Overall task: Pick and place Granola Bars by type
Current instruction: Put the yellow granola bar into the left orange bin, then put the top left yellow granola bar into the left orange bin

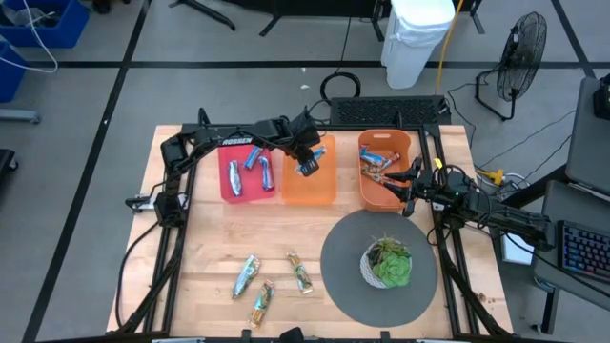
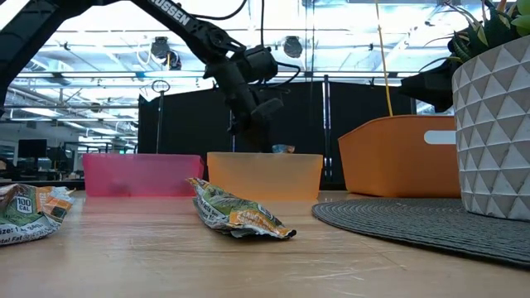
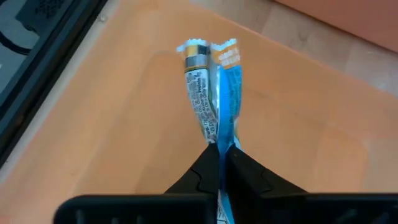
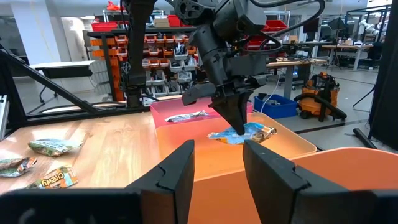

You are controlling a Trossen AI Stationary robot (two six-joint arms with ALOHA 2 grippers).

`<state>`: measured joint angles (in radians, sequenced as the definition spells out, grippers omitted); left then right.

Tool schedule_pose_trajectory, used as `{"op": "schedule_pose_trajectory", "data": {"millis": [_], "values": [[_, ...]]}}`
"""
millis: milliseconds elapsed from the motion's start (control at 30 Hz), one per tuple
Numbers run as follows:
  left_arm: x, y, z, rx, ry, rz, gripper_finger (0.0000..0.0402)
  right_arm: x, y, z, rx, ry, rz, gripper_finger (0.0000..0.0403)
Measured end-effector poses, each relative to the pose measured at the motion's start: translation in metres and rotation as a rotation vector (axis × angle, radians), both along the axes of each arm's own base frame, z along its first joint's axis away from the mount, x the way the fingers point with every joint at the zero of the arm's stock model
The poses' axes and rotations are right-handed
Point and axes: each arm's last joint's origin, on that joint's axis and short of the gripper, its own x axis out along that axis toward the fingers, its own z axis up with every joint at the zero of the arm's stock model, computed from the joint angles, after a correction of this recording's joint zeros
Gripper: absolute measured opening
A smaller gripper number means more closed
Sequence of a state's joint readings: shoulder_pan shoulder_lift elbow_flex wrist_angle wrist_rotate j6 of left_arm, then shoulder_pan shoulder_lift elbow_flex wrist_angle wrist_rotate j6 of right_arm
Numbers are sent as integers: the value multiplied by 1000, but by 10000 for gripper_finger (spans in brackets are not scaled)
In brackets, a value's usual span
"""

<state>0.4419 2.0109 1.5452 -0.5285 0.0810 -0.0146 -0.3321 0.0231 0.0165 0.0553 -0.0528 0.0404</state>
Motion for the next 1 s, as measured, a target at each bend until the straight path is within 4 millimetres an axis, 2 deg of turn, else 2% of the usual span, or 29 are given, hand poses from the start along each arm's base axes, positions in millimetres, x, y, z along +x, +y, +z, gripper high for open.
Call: {"op": "schedule_pose_trajectory", "data": {"millis": [433,600,667,767,900,1000], "values": [[1,-1,0,-35,-15,13,139,0,0,0,0,0,0,128],[2,-15,17,-236,-165,-222,147,0,0,0,0,0,0,128],[3,-28,27,-321,-223,-325,147,0,0,0,0,0,0,128],[5,-53,40,-348,-253,-446,147,0,0,0,0,-1,0,128],[9,-104,54,-339,-235,-607,147,0,0,0,0,-1,0,128],[8,-148,53,-354,-140,-651,147,0,0,0,0,-1,0,128]]}}
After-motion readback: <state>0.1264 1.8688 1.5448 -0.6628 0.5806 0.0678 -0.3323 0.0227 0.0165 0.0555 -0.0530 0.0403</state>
